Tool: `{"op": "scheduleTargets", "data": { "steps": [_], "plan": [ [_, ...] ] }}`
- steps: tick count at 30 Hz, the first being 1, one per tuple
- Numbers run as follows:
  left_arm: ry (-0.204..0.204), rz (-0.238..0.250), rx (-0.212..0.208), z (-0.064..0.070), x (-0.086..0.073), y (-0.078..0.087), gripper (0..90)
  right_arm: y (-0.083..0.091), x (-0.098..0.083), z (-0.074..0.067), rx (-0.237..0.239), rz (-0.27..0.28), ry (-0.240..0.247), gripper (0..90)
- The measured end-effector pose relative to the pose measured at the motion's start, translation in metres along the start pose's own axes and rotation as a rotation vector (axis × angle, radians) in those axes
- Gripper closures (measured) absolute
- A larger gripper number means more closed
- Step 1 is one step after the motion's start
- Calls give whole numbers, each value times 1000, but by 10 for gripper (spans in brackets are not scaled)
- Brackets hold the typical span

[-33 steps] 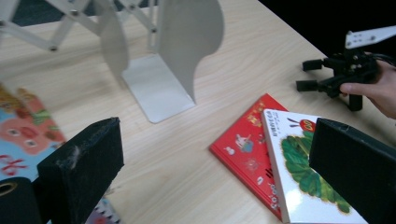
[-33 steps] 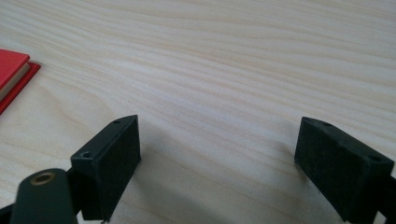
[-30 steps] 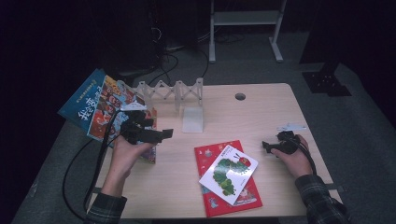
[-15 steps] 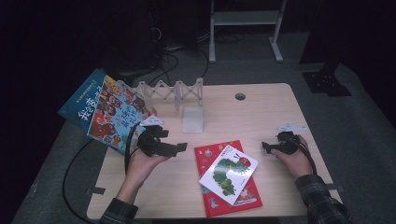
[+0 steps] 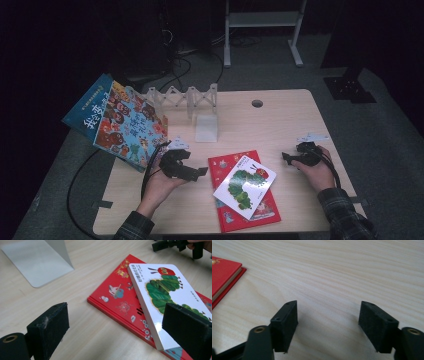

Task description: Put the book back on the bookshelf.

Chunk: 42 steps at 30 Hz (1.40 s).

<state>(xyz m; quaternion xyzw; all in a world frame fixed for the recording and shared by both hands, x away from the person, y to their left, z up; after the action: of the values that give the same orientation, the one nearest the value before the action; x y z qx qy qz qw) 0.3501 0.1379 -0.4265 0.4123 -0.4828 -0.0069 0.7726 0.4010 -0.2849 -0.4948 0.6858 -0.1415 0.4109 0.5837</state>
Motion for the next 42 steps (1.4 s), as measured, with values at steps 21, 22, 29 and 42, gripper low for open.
{"op": "scheduleTargets", "data": {
  "steps": [21,22,29,42],
  "plan": [
    [51,-81,-55,-14,-28,-5,0,46,-12,-36,178,-13,52,343],
    [51,-84,-60,-14,-30,-4,0,48,-13,-38,182,-8,54,337],
    [35,-100,-69,-10,-34,-8,0,55,-18,-49,205,-4,76,314],
    [23,-110,-73,-9,-33,-13,0,43,-15,-61,231,-21,115,291]
  ]
}}
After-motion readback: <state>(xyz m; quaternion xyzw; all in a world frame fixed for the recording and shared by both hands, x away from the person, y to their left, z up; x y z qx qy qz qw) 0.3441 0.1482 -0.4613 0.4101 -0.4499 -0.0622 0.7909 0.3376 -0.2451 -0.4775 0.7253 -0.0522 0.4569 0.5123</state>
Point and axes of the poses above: each handheld gripper's, and its own axes: y roughly backward along the jaws, x roughly out of its top, z roughly to its right, the point moved 2 cm from there along -y, roughly forward along the jaws, and after that the axes turned 2 degrees about -x, right-handed, at the moved point
